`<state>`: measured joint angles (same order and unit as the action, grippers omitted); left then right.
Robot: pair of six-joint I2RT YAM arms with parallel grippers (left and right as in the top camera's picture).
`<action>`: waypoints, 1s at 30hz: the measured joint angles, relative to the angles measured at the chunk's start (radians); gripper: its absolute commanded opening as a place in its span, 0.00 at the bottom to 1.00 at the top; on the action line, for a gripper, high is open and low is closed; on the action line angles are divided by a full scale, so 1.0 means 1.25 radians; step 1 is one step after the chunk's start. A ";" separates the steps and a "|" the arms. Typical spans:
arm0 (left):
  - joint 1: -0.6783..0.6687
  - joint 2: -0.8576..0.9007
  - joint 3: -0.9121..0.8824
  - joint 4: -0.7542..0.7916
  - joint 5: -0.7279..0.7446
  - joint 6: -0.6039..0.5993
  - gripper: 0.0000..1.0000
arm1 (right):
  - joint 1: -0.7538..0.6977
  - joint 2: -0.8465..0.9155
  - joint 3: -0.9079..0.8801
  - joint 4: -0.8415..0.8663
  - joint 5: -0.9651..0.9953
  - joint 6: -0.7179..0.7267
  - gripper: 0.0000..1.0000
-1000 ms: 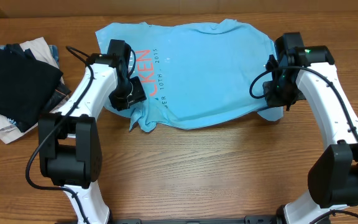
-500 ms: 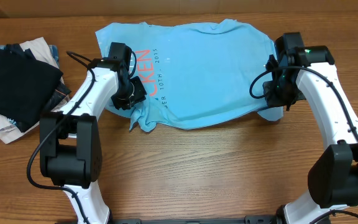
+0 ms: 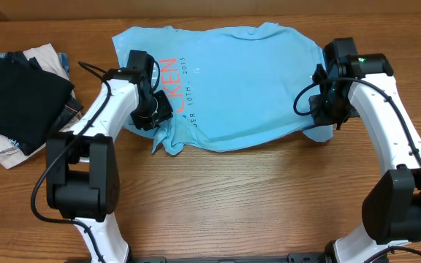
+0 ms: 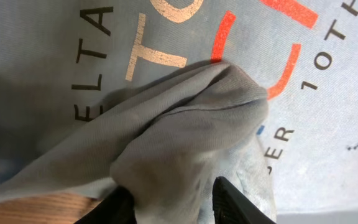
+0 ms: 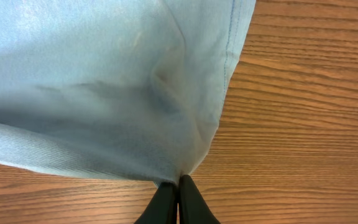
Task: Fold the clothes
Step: 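Hold the shirt's bottom corners with both grippers on the table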
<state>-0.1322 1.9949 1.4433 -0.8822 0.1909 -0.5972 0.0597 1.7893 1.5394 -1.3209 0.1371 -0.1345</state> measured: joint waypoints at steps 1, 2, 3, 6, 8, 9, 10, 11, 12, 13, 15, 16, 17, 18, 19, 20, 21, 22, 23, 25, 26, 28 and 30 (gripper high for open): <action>0.001 -0.004 0.000 -0.001 0.000 0.000 0.38 | 0.000 0.000 0.000 0.000 0.000 0.000 0.04; 0.002 -0.009 0.000 0.000 0.000 0.000 0.38 | 0.000 0.000 0.000 0.000 0.000 0.000 0.04; 0.003 -0.015 0.000 -0.001 0.000 0.000 0.38 | 0.000 0.000 0.000 0.000 0.000 0.000 0.04; 0.005 -0.034 0.000 0.000 0.000 0.000 0.39 | 0.000 0.000 0.000 0.000 0.000 0.000 0.04; 0.005 -0.043 0.000 0.000 0.000 0.000 0.39 | 0.000 0.000 0.000 0.000 0.000 0.000 0.04; 0.005 -0.045 0.000 0.001 0.000 0.000 0.39 | 0.000 0.000 0.000 0.000 0.000 0.000 0.04; 0.005 -0.045 0.000 0.001 0.000 0.000 0.39 | 0.000 0.000 0.000 0.000 0.000 0.000 0.04; 0.005 -0.045 0.000 0.001 0.000 0.000 0.39 | 0.000 0.000 0.000 0.000 -0.001 0.000 0.04; 0.005 -0.045 0.000 0.001 0.000 0.000 0.39 | 0.000 0.000 0.000 0.000 0.000 0.000 0.04; 0.005 -0.045 0.000 0.001 0.000 0.000 0.39 | 0.000 0.000 0.000 0.000 0.000 0.000 0.04; 0.005 -0.045 0.000 0.001 -0.001 0.000 0.40 | 0.000 0.000 0.000 0.000 0.000 0.000 0.04; 0.005 -0.045 0.000 0.001 -0.001 0.000 0.40 | 0.000 0.000 0.000 0.000 0.000 0.000 0.04; 0.005 -0.045 0.000 0.000 -0.001 0.000 0.40 | 0.000 0.000 0.000 0.000 0.000 0.000 0.04; 0.004 -0.045 0.000 -0.001 -0.001 0.000 0.40 | 0.000 0.000 0.000 -0.001 0.000 0.000 0.04; 0.004 -0.045 0.000 -0.001 -0.001 0.000 0.40 | 0.000 0.000 0.000 -0.001 0.000 0.000 0.04; 0.002 -0.045 0.000 -0.001 -0.001 0.000 0.40 | 0.000 0.000 0.000 -0.002 0.000 0.000 0.04; 0.001 -0.045 0.000 0.000 -0.003 0.000 0.40 | 0.000 0.000 0.000 -0.002 0.000 0.000 0.04; -0.002 -0.045 0.000 -0.001 -0.004 0.000 0.40 | 0.000 0.000 0.000 -0.002 0.000 0.000 0.04; -0.003 -0.045 0.000 0.000 -0.007 0.000 0.40 | 0.000 0.000 0.000 -0.003 0.000 0.000 0.04; -0.005 -0.045 -0.001 0.000 -0.009 0.000 0.40 | 0.000 0.000 0.000 -0.002 0.000 0.000 0.04; -0.005 -0.045 -0.001 0.000 -0.009 0.000 0.40 | 0.000 0.000 0.000 -0.002 0.000 0.000 0.04; -0.005 -0.045 -0.001 0.003 -0.013 0.000 0.39 | 0.000 0.000 0.000 -0.003 0.000 0.000 0.04; -0.005 -0.045 -0.001 0.009 -0.016 0.000 0.36 | 0.000 0.000 0.000 -0.003 0.000 0.000 0.04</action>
<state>-0.1379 1.9392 1.4422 -0.8715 0.1711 -0.5972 0.0593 1.7893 1.5394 -1.3243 0.1371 -0.1345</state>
